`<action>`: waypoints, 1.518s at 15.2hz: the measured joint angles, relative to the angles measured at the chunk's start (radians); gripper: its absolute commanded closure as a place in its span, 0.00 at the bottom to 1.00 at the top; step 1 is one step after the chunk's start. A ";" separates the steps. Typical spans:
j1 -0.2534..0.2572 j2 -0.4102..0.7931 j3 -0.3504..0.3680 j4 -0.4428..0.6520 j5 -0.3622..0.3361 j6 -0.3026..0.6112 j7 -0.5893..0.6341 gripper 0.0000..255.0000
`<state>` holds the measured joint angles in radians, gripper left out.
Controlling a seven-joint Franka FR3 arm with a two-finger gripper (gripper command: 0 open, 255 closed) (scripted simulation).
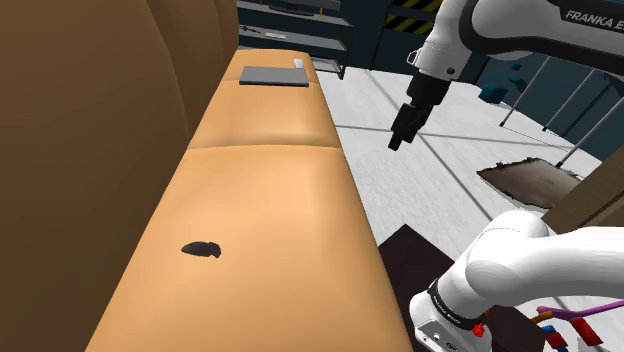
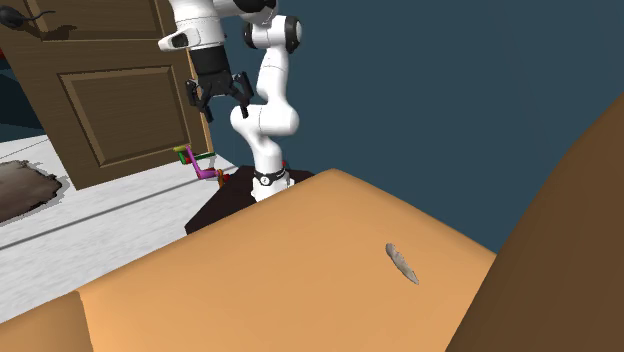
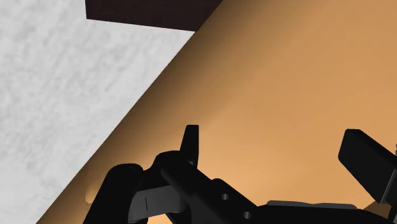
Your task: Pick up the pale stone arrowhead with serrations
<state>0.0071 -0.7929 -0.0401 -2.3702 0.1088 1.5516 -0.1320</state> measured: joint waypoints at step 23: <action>0.189 0.664 0.333 0.337 -0.015 0.241 0.129 0.00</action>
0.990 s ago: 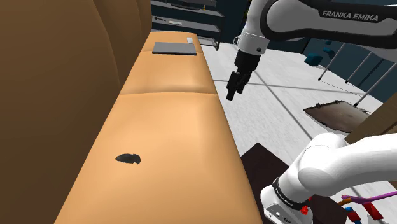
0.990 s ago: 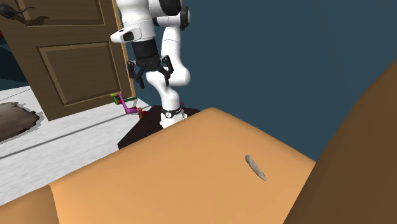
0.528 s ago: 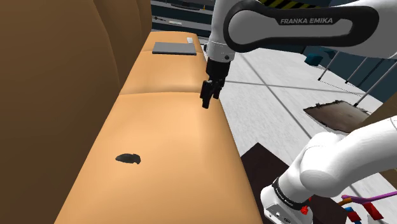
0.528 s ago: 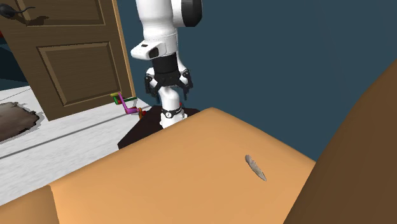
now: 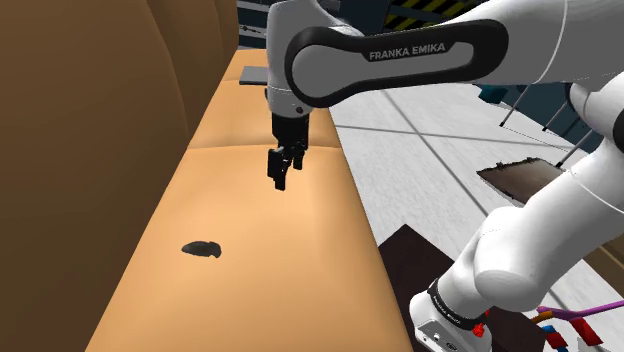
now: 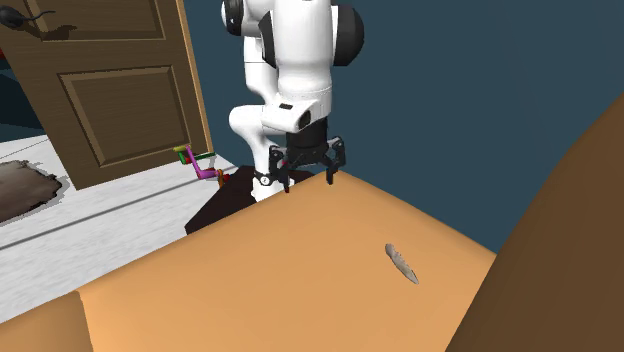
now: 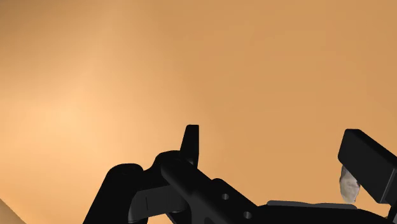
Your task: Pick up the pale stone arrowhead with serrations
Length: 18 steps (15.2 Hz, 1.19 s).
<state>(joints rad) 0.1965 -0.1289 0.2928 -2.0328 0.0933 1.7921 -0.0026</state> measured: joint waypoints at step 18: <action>0.256 0.660 0.119 0.580 -0.269 -0.077 0.129 0.00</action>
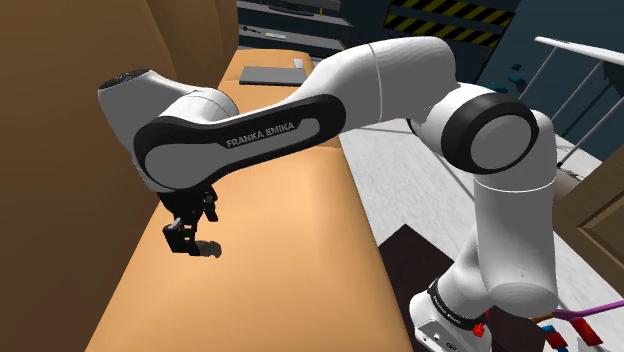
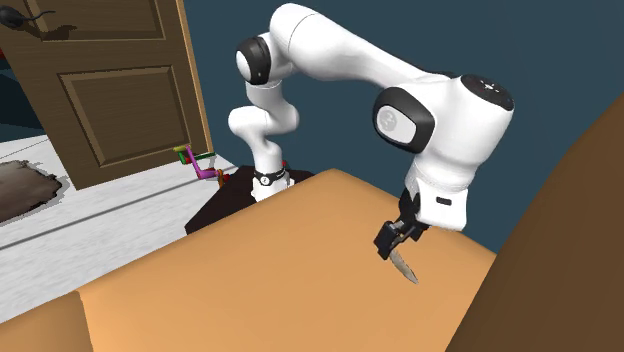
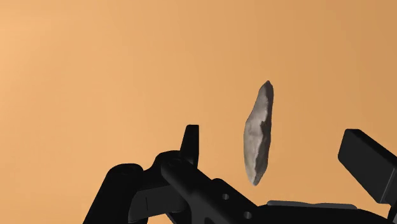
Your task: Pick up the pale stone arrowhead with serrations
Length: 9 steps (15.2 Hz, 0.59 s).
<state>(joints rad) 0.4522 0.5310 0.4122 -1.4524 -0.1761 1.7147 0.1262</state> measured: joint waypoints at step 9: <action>0.014 0.057 -0.008 -0.018 -0.021 0.068 0.009 1.00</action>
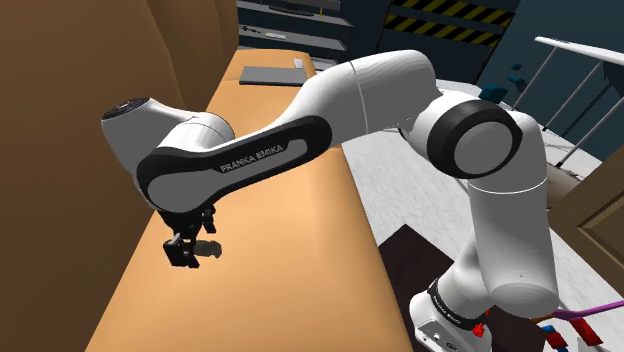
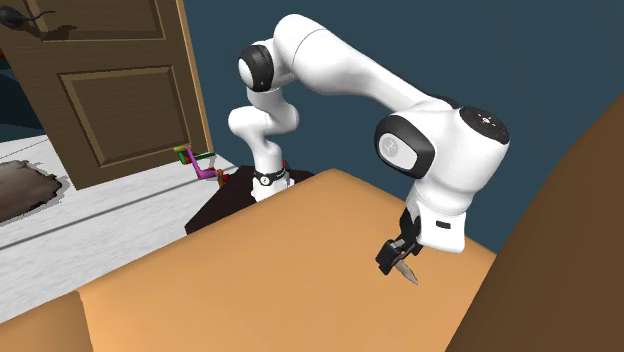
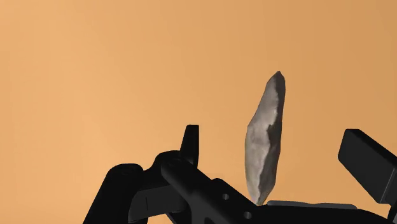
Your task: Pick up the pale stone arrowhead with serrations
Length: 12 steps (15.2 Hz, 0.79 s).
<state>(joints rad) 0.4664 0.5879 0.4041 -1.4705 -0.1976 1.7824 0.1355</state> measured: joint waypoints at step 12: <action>0.000 -0.005 0.001 0.003 0.002 -0.008 0.000 1.00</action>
<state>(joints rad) 0.4661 0.5825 0.4054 -1.4671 -0.1958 1.7744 0.1350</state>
